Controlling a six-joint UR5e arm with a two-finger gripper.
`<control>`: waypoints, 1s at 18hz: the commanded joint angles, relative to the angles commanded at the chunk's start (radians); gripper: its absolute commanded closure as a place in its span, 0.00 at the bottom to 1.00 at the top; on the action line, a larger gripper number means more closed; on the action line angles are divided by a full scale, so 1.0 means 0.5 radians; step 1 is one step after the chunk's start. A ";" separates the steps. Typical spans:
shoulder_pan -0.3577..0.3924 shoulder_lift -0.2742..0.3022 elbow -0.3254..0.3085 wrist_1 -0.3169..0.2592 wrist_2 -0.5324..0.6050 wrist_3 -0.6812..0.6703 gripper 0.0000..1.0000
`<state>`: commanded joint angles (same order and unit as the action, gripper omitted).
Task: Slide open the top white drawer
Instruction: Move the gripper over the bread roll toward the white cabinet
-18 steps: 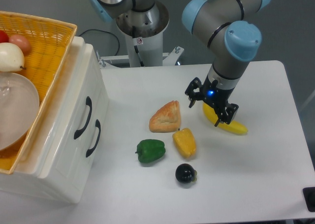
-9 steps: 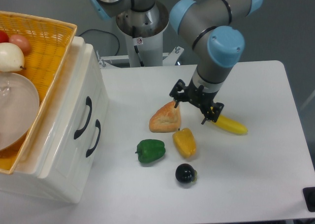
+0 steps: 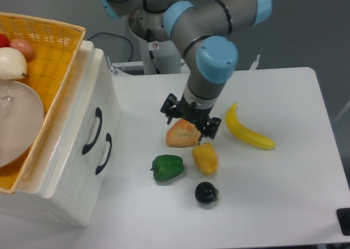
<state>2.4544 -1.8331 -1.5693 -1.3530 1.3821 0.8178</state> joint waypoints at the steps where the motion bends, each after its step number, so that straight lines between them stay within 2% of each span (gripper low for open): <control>1: 0.000 -0.003 0.006 -0.003 -0.003 -0.019 0.00; 6: -0.018 -0.006 0.006 -0.031 -0.138 -0.150 0.00; 7: -0.034 -0.006 0.006 -0.067 -0.187 -0.151 0.00; 11: -0.058 -0.015 0.022 -0.080 -0.221 -0.160 0.00; 14: -0.058 -0.015 0.022 -0.083 -0.362 -0.227 0.00; 18: -0.058 -0.018 0.031 -0.123 -0.389 -0.243 0.00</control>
<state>2.4252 -1.8423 -1.5540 -1.4142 1.1874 0.6964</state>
